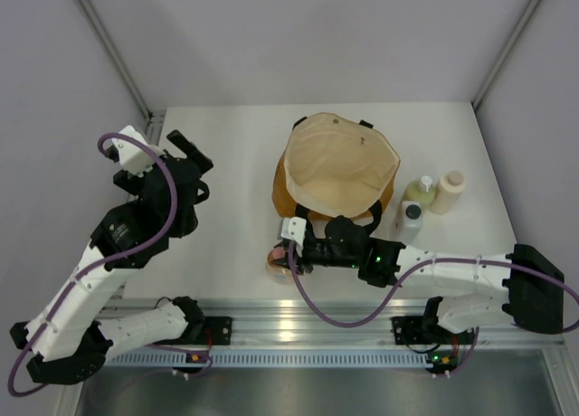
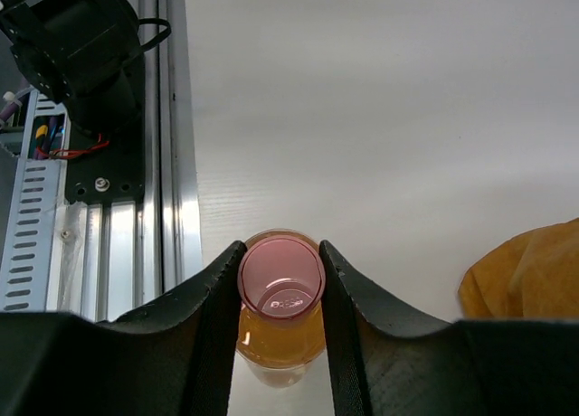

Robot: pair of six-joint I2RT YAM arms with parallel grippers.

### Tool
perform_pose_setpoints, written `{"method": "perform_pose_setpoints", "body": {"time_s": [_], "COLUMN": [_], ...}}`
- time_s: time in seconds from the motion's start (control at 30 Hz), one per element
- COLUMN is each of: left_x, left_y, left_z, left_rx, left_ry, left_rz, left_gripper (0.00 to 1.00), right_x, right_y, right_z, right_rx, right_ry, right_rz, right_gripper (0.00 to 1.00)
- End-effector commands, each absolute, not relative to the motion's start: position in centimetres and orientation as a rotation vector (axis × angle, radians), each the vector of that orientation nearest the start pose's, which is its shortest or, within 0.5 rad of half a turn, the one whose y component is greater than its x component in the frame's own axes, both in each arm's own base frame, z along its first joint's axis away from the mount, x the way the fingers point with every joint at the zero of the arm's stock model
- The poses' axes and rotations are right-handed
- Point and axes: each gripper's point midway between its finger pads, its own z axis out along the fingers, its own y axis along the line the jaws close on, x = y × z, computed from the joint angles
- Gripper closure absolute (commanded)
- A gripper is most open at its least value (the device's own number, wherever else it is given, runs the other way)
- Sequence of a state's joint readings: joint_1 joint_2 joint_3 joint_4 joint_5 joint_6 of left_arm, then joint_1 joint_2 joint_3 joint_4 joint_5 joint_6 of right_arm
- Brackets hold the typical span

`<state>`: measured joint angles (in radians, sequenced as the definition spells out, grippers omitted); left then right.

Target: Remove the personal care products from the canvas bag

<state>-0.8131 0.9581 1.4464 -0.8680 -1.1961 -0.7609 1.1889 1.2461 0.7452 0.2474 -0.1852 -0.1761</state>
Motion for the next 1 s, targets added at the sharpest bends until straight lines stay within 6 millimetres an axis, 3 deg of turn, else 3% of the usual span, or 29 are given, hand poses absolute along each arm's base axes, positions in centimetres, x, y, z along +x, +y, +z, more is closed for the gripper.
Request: {"method": "perform_pose_setpoints", "body": {"time_s": [0.0,0.2,0.23,0.43,0.63,0.67,0.73,0.83,0.9,0.97], "left_x": [24.7,24.8,24.9,25.0,25.2,25.3,25.5,25.9,26.1,26.6], "left_y": [-3.8,-4.0,-4.1,-4.4,-4.8,-5.0,-5.4,-6.1,-6.6,-7.3], "left_z": [40.9,40.6,40.5,40.4,40.2,40.1,40.0,40.1,40.1,40.3], "left_rx": [-0.691,-0.686,-0.681,-0.673,-0.656,-0.648,-0.635,-0.614,-0.586,-0.552], "left_ry": [1.556,1.564,1.569,1.579,1.593,1.602,1.613,1.632,1.65,1.668], "left_rz": [-0.008,-0.01,-0.01,-0.016,-0.015,-0.017,-0.018,-0.031,-0.034,-0.02], "left_gripper": [0.02,0.02,0.02,0.02,0.02,0.02,0.02,0.02,0.02,0.02], "right_x": [12.5,12.6,12.6,12.9,13.3,13.5,13.9,15.7,18.0,19.6], "right_y": [40.2,40.2,40.2,40.1,39.6,39.4,39.1,38.1,37.0,35.6], "right_z": [25.9,26.3,26.4,27.5,31.5,32.1,33.7,35.0,36.1,35.8], "right_rx": [-1.214,-1.213,-1.205,-1.179,-1.112,-1.1,-1.076,-1.014,-0.933,-0.888], "right_ry": [1.195,1.211,1.214,1.216,1.183,1.181,1.178,1.226,1.282,1.368], "right_rz": [0.927,0.928,0.928,0.924,0.921,0.912,0.889,0.811,0.707,0.628], "right_gripper": [0.61,0.43,0.29,0.26,0.11,0.02,0.01,0.0,0.0,0.01]}}
